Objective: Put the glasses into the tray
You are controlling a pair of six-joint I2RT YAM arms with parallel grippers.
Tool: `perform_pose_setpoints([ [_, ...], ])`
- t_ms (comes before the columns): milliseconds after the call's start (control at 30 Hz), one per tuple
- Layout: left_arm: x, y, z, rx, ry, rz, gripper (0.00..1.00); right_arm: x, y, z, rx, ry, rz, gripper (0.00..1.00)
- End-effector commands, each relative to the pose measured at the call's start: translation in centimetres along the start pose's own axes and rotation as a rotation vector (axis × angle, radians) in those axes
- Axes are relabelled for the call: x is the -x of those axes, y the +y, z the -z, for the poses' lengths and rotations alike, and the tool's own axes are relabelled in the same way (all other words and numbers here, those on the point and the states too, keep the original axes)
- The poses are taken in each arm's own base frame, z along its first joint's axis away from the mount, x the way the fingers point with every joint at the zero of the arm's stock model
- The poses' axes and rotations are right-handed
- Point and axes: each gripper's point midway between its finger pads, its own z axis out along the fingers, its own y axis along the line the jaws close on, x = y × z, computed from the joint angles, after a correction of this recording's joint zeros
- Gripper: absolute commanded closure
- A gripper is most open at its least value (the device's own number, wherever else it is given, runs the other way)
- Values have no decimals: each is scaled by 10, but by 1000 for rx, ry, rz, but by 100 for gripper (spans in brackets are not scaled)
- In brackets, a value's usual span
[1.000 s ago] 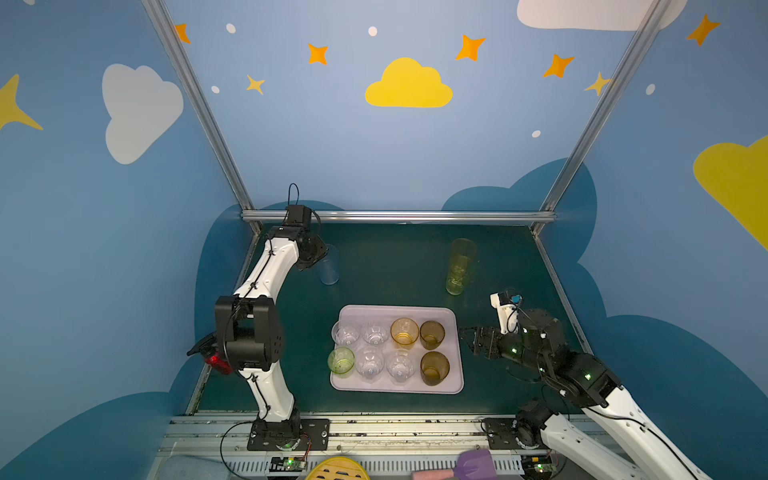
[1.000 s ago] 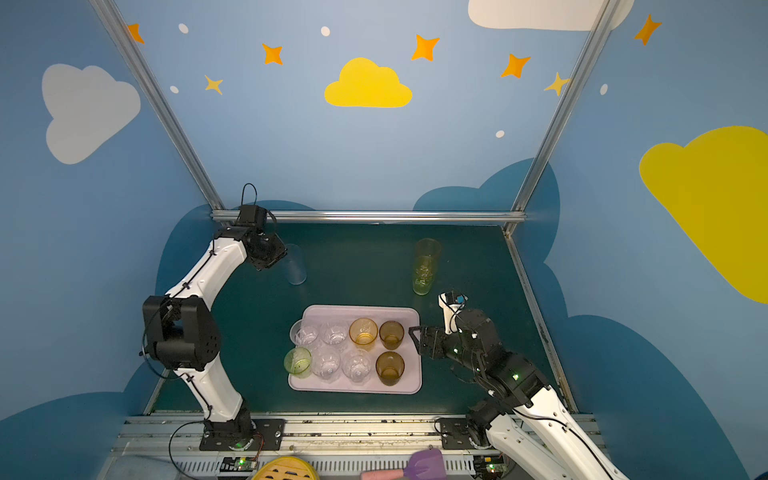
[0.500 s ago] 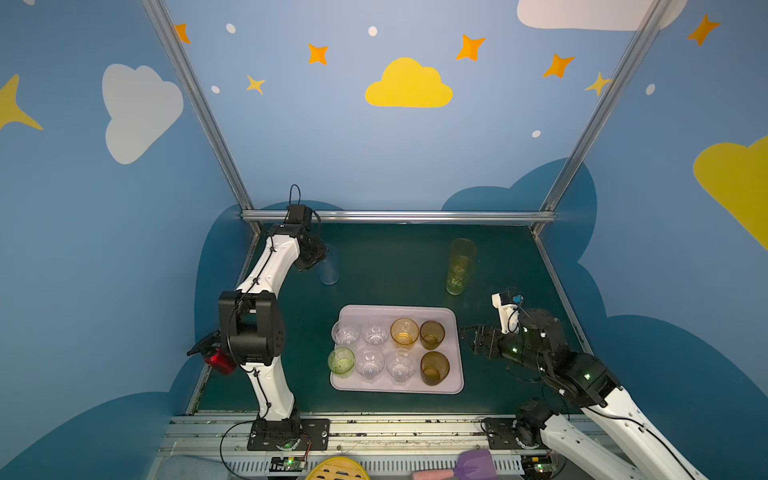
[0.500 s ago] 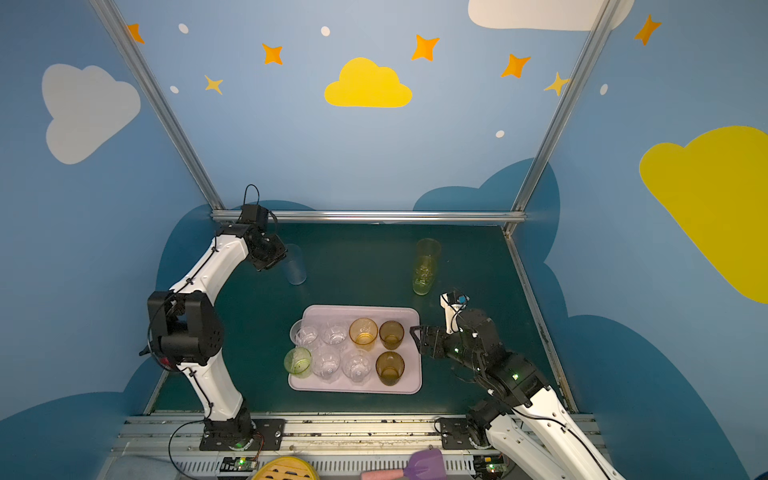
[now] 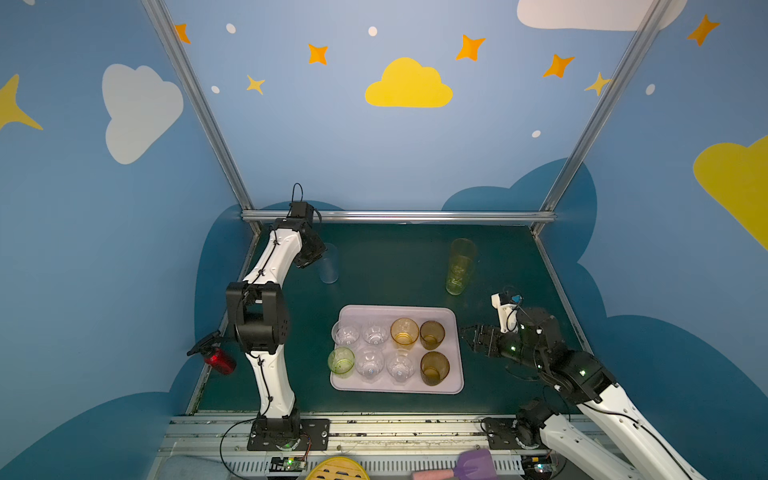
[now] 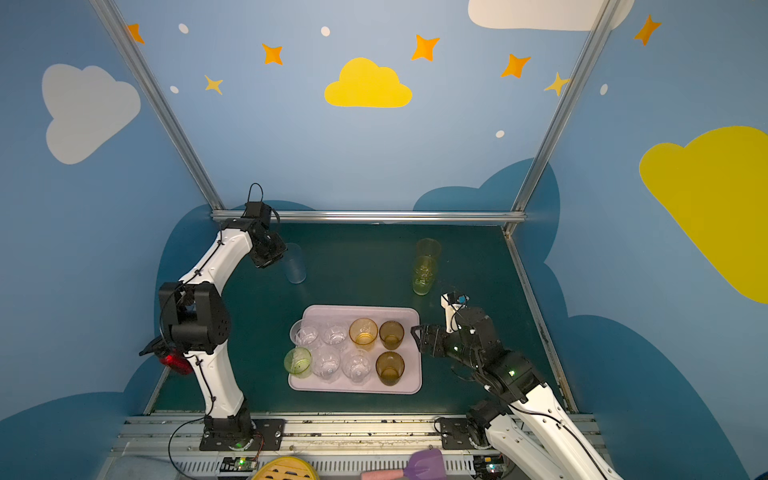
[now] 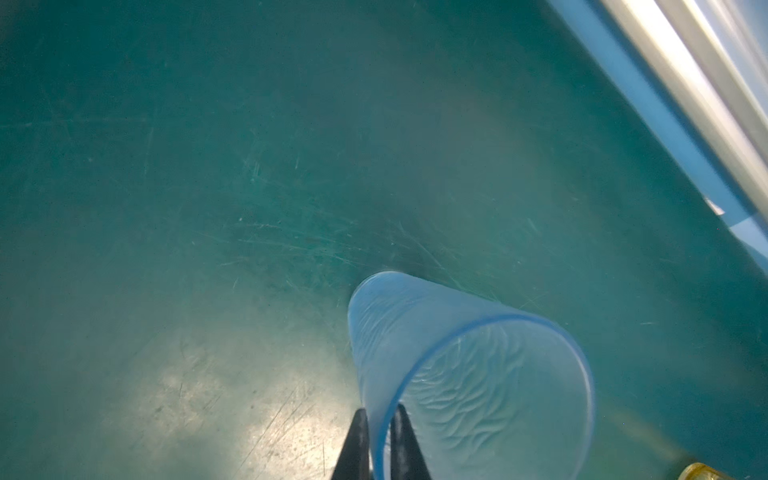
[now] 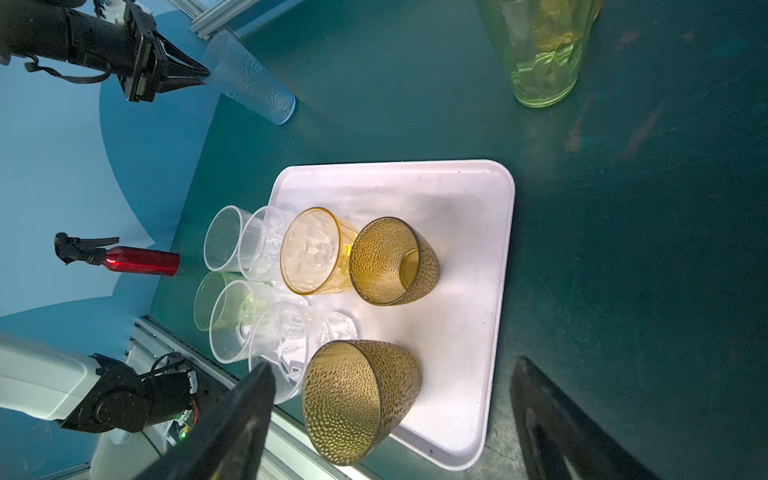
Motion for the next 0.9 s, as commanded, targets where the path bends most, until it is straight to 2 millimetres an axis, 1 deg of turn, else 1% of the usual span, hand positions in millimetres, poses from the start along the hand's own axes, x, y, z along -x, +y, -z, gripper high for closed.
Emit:
perform_pose_setpoints([
  [0,-1,9,0,44,15,-21,90,-4,0,-1,7,23,-5,13],
  [67,-1,9,-1,49,23,-25,96,-4,-1,-1,5,23,-10,13],
  [200,-1,8,-3,53,29,-37,96,-4,-3,0,3,19,-17,13],
  [300,-1,3,0,23,32,-56,96,-3,-4,1,3,12,-21,13],
  [400,0,2,10,0,11,-70,96,-3,-6,1,0,8,-27,13],
  [567,-6,3,31,-33,-13,-83,96,-3,-9,1,-8,-3,-37,13],
  [733,-18,9,51,-51,-12,-67,96,-2,-10,3,-6,-19,-52,13],
  [867,-31,8,67,-108,-12,-73,96,0,-9,4,4,-31,-60,13],
])
